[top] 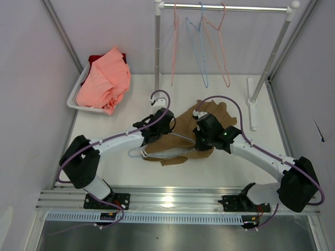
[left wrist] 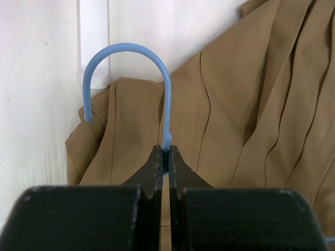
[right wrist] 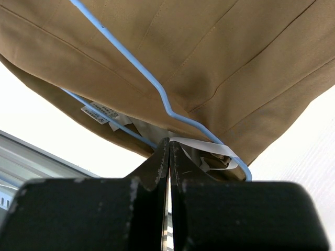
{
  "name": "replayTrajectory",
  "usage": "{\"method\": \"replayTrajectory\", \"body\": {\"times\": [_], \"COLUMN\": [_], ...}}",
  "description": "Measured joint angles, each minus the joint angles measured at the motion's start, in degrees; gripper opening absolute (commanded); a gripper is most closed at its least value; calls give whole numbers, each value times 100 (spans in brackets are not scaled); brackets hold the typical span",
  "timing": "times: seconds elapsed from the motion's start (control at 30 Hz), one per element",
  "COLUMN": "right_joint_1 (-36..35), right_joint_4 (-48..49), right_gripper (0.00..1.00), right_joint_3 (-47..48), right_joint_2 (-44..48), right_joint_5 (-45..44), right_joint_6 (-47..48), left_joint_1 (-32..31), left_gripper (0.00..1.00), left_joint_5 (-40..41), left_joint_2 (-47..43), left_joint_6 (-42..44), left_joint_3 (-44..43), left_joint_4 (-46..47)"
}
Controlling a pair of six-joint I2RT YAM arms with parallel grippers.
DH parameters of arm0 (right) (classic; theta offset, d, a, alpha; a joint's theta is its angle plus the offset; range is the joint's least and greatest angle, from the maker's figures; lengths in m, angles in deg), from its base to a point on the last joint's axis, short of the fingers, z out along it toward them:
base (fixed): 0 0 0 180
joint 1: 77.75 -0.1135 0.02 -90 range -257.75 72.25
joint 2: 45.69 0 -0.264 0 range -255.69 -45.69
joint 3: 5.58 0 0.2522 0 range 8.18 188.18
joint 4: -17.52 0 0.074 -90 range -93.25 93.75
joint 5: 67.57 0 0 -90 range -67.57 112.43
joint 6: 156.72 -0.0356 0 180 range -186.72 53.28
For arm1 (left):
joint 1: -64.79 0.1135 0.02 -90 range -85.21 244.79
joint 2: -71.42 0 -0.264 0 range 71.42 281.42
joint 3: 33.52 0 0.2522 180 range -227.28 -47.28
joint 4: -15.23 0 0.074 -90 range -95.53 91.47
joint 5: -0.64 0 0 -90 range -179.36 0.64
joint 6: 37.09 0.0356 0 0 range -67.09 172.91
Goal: Place the skirt on the hanger
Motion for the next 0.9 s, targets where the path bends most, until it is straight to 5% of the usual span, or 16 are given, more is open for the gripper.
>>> {"method": "replayTrajectory", "body": {"times": [0.47, 0.9], "right_joint_1": [-35, 323], "right_joint_4": [4, -258], "right_gripper": [0, 0], "right_joint_3": [-105, -269], "right_joint_2": [160, 525], "right_joint_5": [-42, -90], "right_joint_6": [-4, 114], "left_joint_1": [-308, -352], "left_gripper": [0, 0], "left_joint_5": [686, -221], "left_joint_2": [356, -238], "left_joint_6": [181, 586], "left_joint_3": [-511, 282], "left_joint_4": [-496, 859]}}
